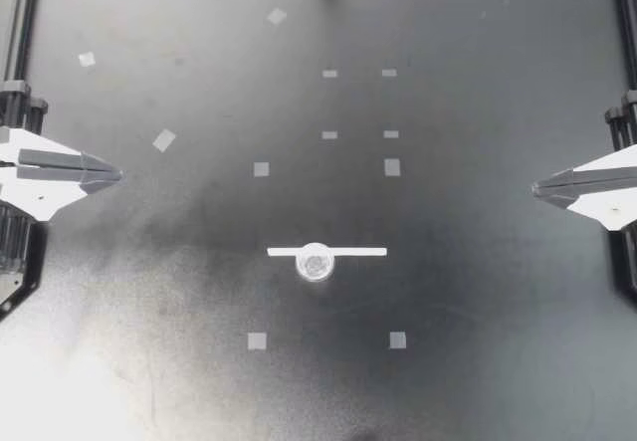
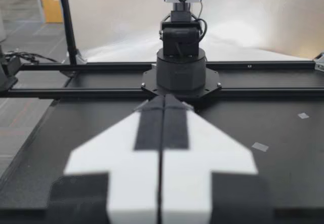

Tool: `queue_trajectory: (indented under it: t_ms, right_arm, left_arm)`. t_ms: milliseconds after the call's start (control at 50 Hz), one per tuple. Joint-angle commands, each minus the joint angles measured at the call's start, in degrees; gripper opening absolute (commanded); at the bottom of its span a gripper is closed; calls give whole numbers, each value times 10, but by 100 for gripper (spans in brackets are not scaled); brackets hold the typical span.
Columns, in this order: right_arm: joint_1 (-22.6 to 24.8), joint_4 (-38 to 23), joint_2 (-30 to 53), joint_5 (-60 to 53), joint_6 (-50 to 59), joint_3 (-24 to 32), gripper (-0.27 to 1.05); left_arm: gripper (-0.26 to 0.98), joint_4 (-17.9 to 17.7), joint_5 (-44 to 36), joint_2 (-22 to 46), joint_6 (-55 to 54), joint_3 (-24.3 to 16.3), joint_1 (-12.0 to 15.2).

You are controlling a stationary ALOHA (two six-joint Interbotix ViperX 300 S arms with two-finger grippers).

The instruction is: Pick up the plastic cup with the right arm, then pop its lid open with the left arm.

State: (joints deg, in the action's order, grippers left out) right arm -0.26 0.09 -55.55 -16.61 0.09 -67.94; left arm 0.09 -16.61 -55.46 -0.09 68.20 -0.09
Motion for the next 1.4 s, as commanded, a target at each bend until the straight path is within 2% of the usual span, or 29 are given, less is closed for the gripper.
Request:
queue_trajectory:
  t_ms: [0,80,160,340,520,600,680,860,940,1200,1380]
  right_arm:
    - [6,-2,-1,-11,2,7,-1]
    - [6,-2,-1,-18,4,-2,-12]
    - [7,-2,25,-16,11,-9,-13]
    - [6,-2,180,-36,38,5,-13]
    - [6,-7,340,-99,40,43,-9]
    - [7,-8,394,-121,41,60,-3]
    - [7,-8,435,-135,43,69,8]
    - [7,-7,505,-180,47,74,47]
    - [8,-7,533,-207,57,71,58]
    - [17,-8,643,-239,88,110,62]
    - [18,-8,674,-237,87,141,62]
  left_arm:
    - [2,-2,-25,4,1,1,-6]
    - [-6,-2,-22,16,1,-4,-6]
    - [-6,-4,-2,55,-1,-24,-6]
    - [-6,-4,9,200,2,-95,-6]
    - [-6,-4,2,320,4,-134,-6]
    - [-6,-4,-8,364,3,-144,-6]
    - [-6,-4,-21,408,2,-147,-6]
    - [-6,-4,-76,504,0,-150,-14]
    - [-6,-4,-97,534,-1,-152,-22]
    - [-6,-4,-91,561,-4,-164,-25]
    - [-6,-5,-88,574,-4,-166,-31]
